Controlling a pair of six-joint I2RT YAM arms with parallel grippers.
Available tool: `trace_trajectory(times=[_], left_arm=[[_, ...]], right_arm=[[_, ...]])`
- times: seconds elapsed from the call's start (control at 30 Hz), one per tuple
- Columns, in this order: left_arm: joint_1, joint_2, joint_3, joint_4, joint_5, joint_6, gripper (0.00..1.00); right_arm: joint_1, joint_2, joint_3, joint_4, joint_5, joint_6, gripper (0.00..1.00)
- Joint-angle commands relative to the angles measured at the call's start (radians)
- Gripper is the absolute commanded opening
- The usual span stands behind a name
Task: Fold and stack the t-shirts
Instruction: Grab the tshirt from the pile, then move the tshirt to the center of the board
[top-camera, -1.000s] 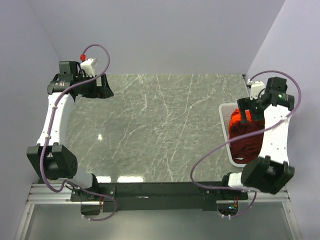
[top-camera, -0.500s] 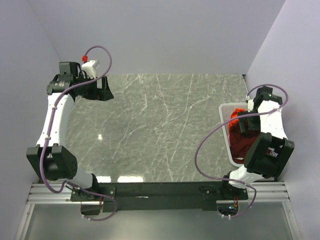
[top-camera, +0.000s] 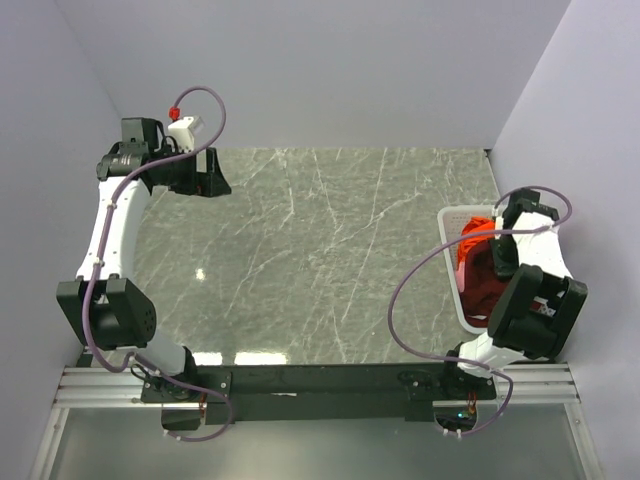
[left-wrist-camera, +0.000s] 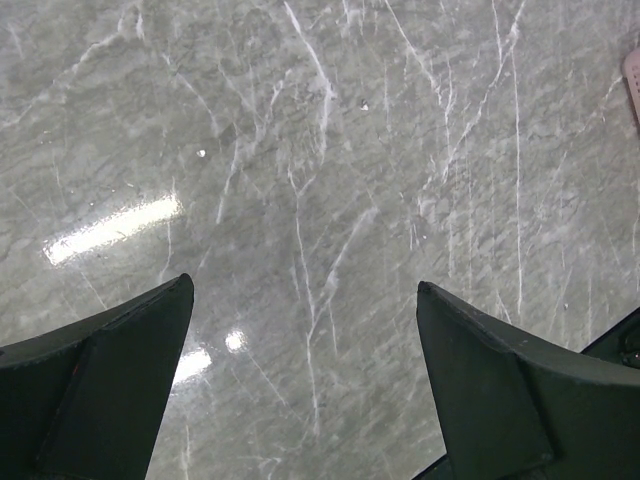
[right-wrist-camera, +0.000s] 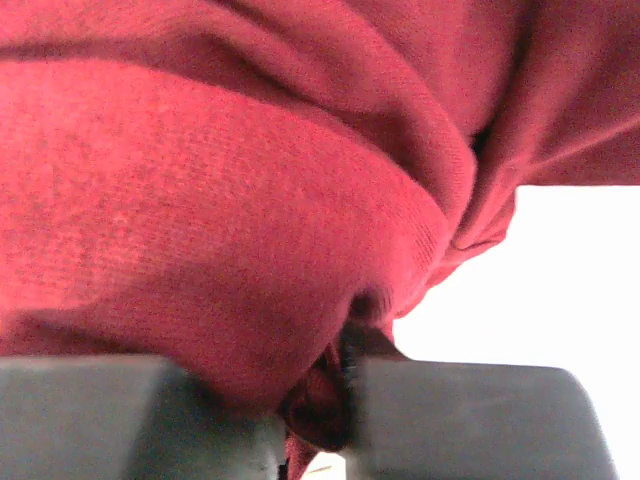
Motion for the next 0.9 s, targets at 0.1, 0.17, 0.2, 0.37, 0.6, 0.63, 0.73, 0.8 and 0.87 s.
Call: trace_trajectory(times=[0.1, 0.17, 0.2, 0.37, 0.6, 0.63, 0.73, 0.8, 0.87], left_arm=[[-0.004, -0.004, 0.083, 0.012, 0.045, -0.021, 1.0], [-0.003, -0.001, 0.1, 0.009, 0.064, -0.028, 0.99], [-0.003, 0.001, 0.116, 0.007, 0.07, -0.039, 0.99], [0.0, -0.007, 0.155, 0.021, 0.087, -0.071, 1.0], [0.054, 0.016, 0.222, 0.044, 0.05, -0.206, 0.99], [0.096, 0.021, 0.228, 0.054, 0.065, -0.232, 0.99], [0.184, 0.038, 0.232, 0.108, 0.166, -0.349, 1.0], [0.27, 0.047, 0.204, 0.171, 0.238, -0.427, 0.99], [0.324, 0.045, 0.178, 0.205, 0.306, -0.461, 0.99]], right_arm=[[-0.028, -0.068, 0.216, -0.065, -0.061, 0.003, 0.0], [-0.028, -0.1, 0.34, -0.11, -0.104, -0.006, 0.0], [-0.028, -0.111, 0.422, -0.115, -0.13, -0.003, 0.0], [-0.026, -0.124, 0.711, -0.191, -0.24, -0.002, 0.0], [-0.007, -0.044, 1.171, -0.237, -0.422, 0.046, 0.0], [0.028, -0.036, 1.245, -0.233, -0.444, 0.052, 0.0], [0.178, -0.062, 1.235, -0.15, -0.488, 0.044, 0.0], [0.28, -0.125, 1.116, -0.022, -0.486, 0.035, 0.0], [0.436, -0.166, 1.042, 0.101, -0.477, 0.014, 0.0]])
